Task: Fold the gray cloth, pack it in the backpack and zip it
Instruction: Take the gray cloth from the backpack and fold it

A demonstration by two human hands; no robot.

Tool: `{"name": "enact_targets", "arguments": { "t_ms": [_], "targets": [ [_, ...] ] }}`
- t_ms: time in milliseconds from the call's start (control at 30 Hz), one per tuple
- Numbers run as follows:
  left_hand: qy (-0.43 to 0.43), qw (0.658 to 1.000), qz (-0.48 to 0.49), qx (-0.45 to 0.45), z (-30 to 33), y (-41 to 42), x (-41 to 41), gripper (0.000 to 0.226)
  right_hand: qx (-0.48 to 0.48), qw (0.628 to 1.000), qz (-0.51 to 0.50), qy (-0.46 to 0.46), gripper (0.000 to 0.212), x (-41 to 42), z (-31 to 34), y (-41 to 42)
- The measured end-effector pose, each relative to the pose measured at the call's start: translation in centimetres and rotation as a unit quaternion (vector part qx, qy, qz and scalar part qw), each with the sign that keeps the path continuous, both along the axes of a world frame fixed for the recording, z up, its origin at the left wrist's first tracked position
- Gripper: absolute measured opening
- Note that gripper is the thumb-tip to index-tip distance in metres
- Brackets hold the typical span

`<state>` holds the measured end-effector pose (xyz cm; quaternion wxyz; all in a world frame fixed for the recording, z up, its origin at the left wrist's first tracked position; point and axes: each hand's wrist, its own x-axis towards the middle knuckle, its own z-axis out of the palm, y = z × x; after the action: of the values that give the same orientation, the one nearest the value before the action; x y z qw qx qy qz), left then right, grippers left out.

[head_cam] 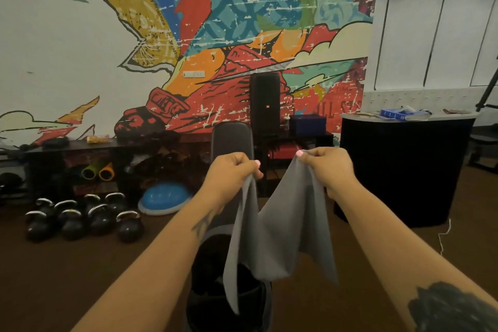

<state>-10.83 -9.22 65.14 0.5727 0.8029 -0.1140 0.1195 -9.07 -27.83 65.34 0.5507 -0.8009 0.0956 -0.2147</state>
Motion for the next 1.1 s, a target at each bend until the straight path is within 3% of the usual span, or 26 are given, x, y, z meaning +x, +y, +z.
{"name": "enact_targets", "arguments": {
  "t_ms": [200,367,533,700,1100],
  "targets": [
    [0.024,0.999,-0.037,-0.005,-0.5,-1.2,-1.1,0.035,0.030,0.998,0.057,-0.011,0.009,-1.7,-1.3,1.6],
    [0.001,0.997,-0.074,0.023,-1.0,-1.4,-2.6,0.017,0.049,0.994,0.092,-0.013,0.013,-3.7,-2.0,2.5],
    [-0.060,0.996,-0.047,0.045,-2.6,-1.7,-3.0,0.018,0.089,0.986,0.144,0.000,0.016,-6.1,-2.9,3.4],
    [-0.056,0.998,-0.026,0.025,-3.8,-2.0,-3.6,0.017,0.125,0.975,0.178,0.039,0.022,-7.8,-3.3,3.3],
    [-0.083,0.995,0.020,0.045,-3.7,-2.3,-5.0,0.009,0.036,0.978,0.203,0.002,0.015,-9.6,-3.4,3.4]
  ]
}}
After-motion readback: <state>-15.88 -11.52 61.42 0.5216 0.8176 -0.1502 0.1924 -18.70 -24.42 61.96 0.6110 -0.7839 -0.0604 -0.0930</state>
